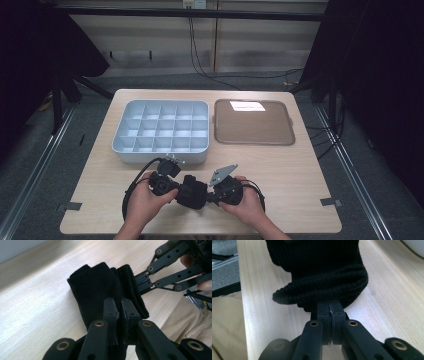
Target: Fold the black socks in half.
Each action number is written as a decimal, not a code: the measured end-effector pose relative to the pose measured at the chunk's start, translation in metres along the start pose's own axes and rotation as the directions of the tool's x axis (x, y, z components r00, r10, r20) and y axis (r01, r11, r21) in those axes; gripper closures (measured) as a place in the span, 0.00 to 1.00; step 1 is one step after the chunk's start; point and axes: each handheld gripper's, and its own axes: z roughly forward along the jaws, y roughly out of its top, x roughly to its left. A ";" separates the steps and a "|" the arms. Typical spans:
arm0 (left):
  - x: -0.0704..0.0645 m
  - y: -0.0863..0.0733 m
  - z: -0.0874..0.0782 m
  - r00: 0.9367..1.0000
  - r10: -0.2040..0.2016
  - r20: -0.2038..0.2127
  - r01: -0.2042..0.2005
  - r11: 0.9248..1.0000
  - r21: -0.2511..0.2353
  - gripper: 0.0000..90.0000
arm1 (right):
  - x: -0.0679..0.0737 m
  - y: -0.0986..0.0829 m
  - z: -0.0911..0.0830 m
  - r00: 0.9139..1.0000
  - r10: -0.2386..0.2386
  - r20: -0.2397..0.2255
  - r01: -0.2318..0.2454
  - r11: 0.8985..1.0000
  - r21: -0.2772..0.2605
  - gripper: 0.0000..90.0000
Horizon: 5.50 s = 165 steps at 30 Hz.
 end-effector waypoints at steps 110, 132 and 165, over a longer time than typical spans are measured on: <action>-0.025 0.006 0.040 0.997 0.081 -0.004 -0.080 0.993 0.091 0.81 | -0.015 -0.012 -0.014 0.998 0.026 0.052 -0.025 1.000 -0.014 0.88; -0.028 0.004 0.045 0.992 0.117 -0.038 -0.114 0.990 0.086 0.82 | -0.019 -0.011 -0.021 0.997 0.046 0.070 -0.044 0.999 -0.029 0.87; -0.028 0.004 0.043 0.994 0.112 0.018 -0.113 0.992 0.061 0.65 | -0.015 0.010 -0.005 1.000 0.004 0.009 -0.004 1.000 0.025 1.00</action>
